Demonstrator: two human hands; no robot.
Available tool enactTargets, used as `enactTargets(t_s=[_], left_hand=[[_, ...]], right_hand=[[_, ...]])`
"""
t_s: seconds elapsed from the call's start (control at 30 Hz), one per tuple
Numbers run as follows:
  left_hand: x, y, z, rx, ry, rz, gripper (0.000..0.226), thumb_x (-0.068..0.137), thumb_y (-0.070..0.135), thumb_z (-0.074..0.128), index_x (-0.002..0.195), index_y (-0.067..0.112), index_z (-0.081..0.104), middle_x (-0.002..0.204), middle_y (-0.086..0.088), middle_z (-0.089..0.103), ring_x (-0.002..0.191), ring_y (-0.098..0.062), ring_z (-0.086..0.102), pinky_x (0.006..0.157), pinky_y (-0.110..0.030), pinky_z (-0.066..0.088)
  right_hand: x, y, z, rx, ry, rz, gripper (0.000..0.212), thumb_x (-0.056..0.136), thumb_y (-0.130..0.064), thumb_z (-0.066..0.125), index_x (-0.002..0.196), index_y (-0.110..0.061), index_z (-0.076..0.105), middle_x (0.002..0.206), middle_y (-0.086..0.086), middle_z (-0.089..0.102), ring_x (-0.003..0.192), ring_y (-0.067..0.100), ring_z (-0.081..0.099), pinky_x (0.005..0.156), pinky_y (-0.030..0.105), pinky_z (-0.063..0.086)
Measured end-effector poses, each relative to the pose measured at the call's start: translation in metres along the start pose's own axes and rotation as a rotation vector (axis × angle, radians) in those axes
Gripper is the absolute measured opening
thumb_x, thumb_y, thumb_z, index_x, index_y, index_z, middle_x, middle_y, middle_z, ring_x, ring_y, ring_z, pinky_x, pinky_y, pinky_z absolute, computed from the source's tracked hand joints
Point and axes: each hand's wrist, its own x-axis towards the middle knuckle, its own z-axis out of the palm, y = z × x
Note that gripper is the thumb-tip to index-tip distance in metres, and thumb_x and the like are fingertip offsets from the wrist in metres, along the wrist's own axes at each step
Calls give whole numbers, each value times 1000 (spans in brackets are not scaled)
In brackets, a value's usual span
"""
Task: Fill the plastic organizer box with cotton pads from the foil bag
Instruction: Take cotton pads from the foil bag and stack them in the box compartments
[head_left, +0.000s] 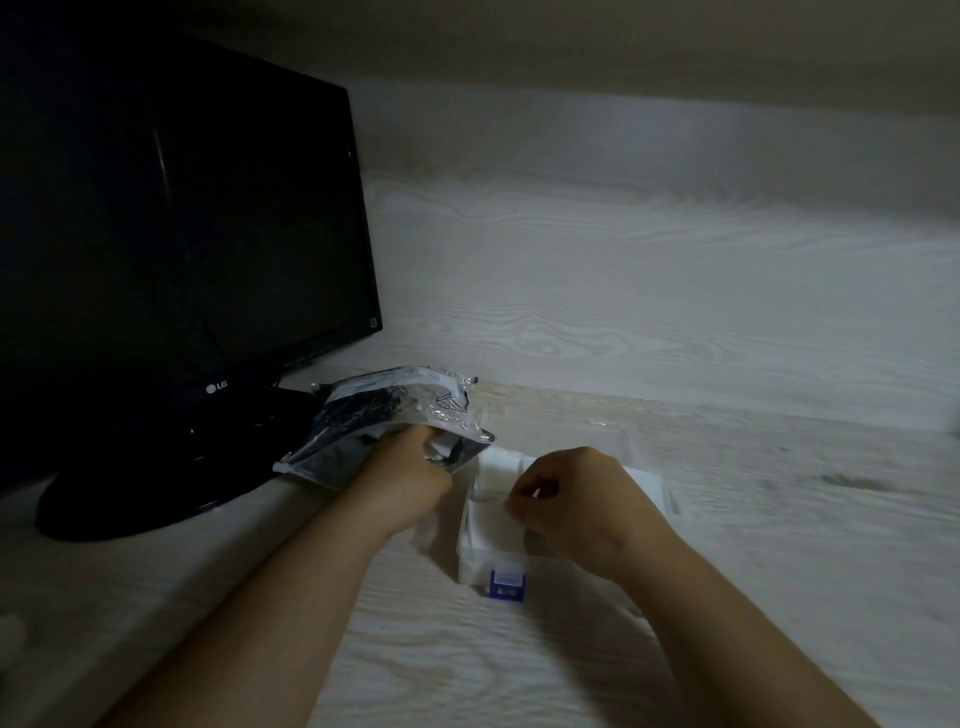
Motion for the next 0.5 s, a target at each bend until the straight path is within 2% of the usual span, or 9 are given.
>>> enactTargets(t_s=[0.1,0.23,0.37,0.5], left_hand=[[-1,0,0,-13,-9,-21,55,78,5,62,130,20,52,124,-3,57,112,-25,55,90,-29,45],[0,1,0,-41,23,18,56,68,15,59,123,22,58,122,-3,61,112,-24,57,96,-38,48],[0,0,3,-68,-43,-11,51,73,9,66,122,22,55,116,0,59,106,-19,55,90,-32,47],[2,-2,5,-68,-59,-29,55,74,8,65,125,19,50,111,-8,61,102,-24,58,78,-28,42]], right_hand=[[0,0,0,-5,-6,1,6,83,-26,69,82,-25,74,77,-5,71,69,10,69,74,34,59],[0,0,0,8,-7,2,6,83,-26,69,82,-24,75,79,-4,71,71,13,70,75,38,59],[0,0,0,2,-9,3,7,83,-27,68,82,-26,74,78,-5,71,71,11,70,74,37,60],[-1,0,0,-4,-9,1,7,83,-27,68,82,-25,74,77,-5,71,68,10,70,74,36,60]])
